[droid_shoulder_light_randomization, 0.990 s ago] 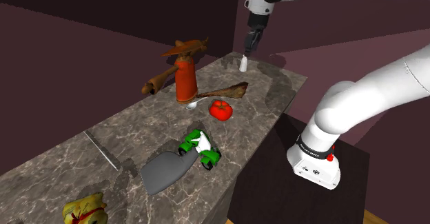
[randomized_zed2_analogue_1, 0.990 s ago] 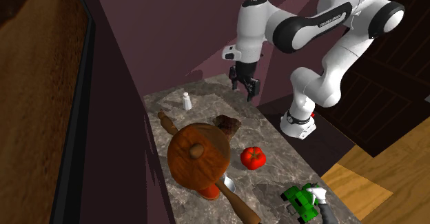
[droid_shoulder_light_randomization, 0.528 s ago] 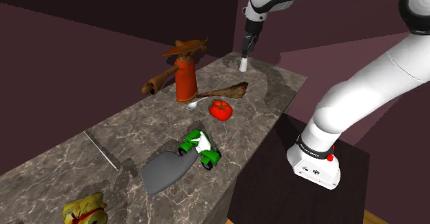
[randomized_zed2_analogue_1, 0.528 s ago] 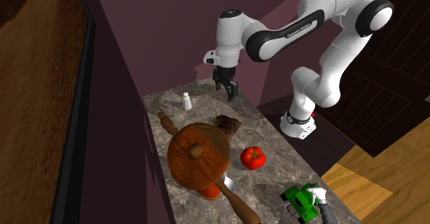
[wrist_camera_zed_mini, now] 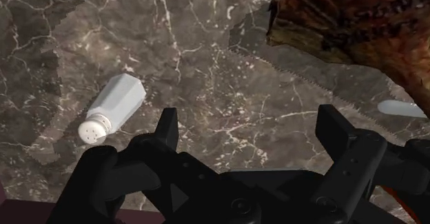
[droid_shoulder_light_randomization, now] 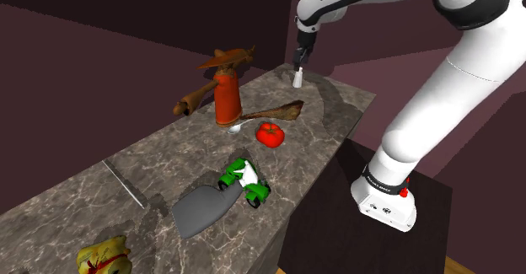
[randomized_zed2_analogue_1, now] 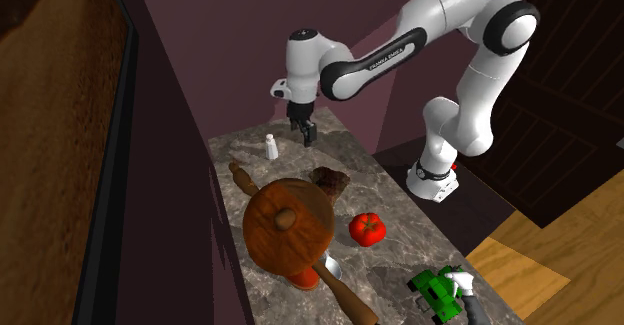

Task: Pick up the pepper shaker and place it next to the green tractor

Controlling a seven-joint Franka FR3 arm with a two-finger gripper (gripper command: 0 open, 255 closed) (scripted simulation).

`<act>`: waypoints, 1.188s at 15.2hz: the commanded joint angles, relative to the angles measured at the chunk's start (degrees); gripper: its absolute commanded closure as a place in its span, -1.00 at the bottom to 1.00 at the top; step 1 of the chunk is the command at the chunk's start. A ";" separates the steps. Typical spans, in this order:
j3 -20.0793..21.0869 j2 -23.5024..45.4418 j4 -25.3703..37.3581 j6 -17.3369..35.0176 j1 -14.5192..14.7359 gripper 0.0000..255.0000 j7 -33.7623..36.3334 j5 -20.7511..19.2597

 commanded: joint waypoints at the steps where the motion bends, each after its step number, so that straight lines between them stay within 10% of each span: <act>1: -0.90 3.92 2.56 1.70 -0.55 -1.00 -1.16 0.29; 12: -4.03 24.29 19.67 6.42 -5.43 -1.00 -7.92 4.38; 18: -3.73 26.84 18.40 10.16 -5.96 -1.00 -8.48 5.26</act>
